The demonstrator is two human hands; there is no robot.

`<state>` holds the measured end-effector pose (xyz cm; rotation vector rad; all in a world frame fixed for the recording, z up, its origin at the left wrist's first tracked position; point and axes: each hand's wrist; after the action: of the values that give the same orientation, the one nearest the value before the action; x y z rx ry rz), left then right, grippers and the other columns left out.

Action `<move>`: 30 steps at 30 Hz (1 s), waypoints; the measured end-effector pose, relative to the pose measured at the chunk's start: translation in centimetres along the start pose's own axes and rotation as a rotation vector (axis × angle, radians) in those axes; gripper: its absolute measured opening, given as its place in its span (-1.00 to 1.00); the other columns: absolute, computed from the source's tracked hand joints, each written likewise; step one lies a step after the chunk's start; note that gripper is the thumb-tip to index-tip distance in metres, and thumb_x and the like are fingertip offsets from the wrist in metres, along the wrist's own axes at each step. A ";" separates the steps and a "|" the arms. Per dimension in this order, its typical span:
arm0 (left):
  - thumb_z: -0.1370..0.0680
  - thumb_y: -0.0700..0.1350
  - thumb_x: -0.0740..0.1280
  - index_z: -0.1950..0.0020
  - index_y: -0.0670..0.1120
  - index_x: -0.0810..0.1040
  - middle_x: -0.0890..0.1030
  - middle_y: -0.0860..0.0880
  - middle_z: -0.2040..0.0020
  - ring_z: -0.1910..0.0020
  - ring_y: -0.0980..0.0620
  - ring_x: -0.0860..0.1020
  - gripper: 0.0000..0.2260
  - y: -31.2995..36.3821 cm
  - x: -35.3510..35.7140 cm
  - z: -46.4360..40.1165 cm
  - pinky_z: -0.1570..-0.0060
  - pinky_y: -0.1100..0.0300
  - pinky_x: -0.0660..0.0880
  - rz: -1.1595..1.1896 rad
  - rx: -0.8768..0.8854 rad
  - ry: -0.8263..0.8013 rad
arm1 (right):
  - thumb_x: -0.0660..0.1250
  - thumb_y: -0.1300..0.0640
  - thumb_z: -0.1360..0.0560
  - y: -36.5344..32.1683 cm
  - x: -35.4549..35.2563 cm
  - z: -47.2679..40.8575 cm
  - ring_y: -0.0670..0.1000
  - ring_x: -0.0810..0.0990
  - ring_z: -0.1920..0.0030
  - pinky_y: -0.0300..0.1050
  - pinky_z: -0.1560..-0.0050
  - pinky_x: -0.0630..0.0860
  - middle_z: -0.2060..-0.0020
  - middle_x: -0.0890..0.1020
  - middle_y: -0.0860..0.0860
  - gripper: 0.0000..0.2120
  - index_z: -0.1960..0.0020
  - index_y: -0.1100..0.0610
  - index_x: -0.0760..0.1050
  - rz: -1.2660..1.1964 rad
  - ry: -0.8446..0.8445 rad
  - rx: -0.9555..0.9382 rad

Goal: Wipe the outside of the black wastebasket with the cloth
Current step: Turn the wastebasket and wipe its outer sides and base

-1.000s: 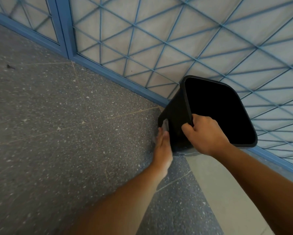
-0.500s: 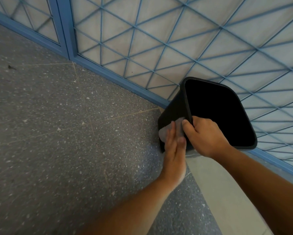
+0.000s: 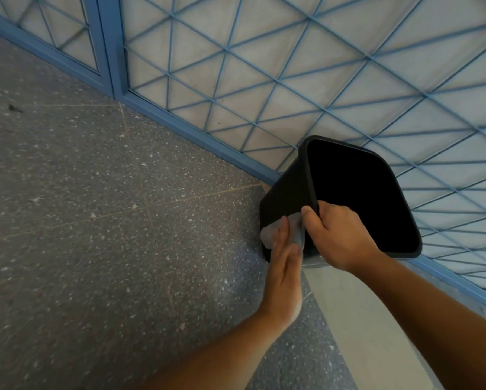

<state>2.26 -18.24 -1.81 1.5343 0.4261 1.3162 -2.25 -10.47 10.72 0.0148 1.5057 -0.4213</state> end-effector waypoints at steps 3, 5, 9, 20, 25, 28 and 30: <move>-0.78 -0.12 -0.05 -0.70 0.05 0.02 0.04 0.12 -0.71 -0.67 0.24 0.02 -0.54 -1.9 -1.7 -0.8 -0.56 0.45 0.06 -0.062 -0.134 0.080 | 0.10 -0.10 -0.57 0.2 0.1 0.0 0.01 0.50 0.47 0.04 0.39 0.52 0.48 0.52 0.05 -0.62 0.33 0.08 0.41 0.024 -0.005 -0.001; -0.79 -0.09 -0.07 -0.70 0.07 0.08 0.06 0.11 -0.72 -0.67 0.21 0.02 -0.55 -2.3 -2.6 -3.1 -0.67 0.16 0.00 -0.076 -0.164 0.130 | 0.11 -0.08 -0.57 0.3 0.2 -0.1 0.03 0.50 0.48 0.03 0.41 0.50 0.49 0.51 0.07 -0.62 0.33 0.09 0.40 0.032 -0.019 -0.001; -0.76 0.14 -0.02 -0.67 0.09 0.22 0.26 0.02 -0.67 -0.65 0.02 0.23 -0.53 -1.3 -3.5 -8.4 -0.65 -0.09 0.15 0.004 -0.290 0.204 | 0.13 -0.07 -0.57 0.6 0.1 -0.3 0.02 0.49 0.49 -0.01 0.44 0.47 0.50 0.50 0.06 -0.63 0.34 0.10 0.38 0.043 -0.035 -0.020; -0.75 0.06 0.12 -0.52 -0.12 0.49 0.53 -0.11 -0.50 -0.52 -0.04 0.46 -0.57 6.3 -1.4 -15.7 -0.59 -0.07 0.29 0.092 -0.153 0.098 | 0.01 -0.17 -0.55 0.9 -0.1 -0.1 -0.05 0.49 0.46 -0.06 0.40 0.43 0.49 0.49 -0.02 -0.61 0.33 0.02 0.34 0.024 -0.035 -0.115; -0.76 0.03 0.06 -0.62 -0.05 0.35 0.40 0.01 -0.60 -0.61 0.09 0.31 -0.57 7.1 -0.3 -10.0 -0.65 -0.01 0.16 0.160 -0.039 0.025 | -0.09 -0.19 -0.56 1.0 -0.1 0.1 -0.02 0.48 0.45 -0.02 0.35 0.40 0.51 0.45 -0.06 -0.56 0.38 -0.02 0.29 -0.026 0.014 -0.136; -0.69 0.10 0.05 -0.67 -0.06 0.23 0.29 -0.02 -0.66 -0.67 0.05 0.18 -0.45 6.1 -0.2 -6.3 -0.67 -0.06 0.08 0.142 -0.019 -0.054 | -0.12 -0.18 -0.56 1.1 -0.1 0.2 -0.03 0.48 0.44 0.02 0.33 0.43 0.50 0.46 -0.04 -0.53 0.36 0.01 0.32 -0.082 0.039 -0.155; -0.66 0.10 0.05 -0.68 -0.05 0.19 0.22 0.02 -0.68 -0.69 0.09 0.11 -0.42 5.1 -0.3 -4.3 -0.69 -0.04 0.04 0.135 0.009 -0.092 | -0.12 -0.16 -0.57 1.3 0.0 0.1 -0.02 0.49 0.43 0.09 0.30 0.47 0.48 0.48 -0.02 -0.53 0.33 0.03 0.36 -0.101 0.049 -0.155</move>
<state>-3.30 -18.57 1.82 1.6482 0.2742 1.3419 -1.78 -9.29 10.46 -0.1749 1.5888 -0.3858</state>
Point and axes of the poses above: each hand's wrist, its own z-axis away from the middle knuckle, its own x-axis out of the palm, y = z × x
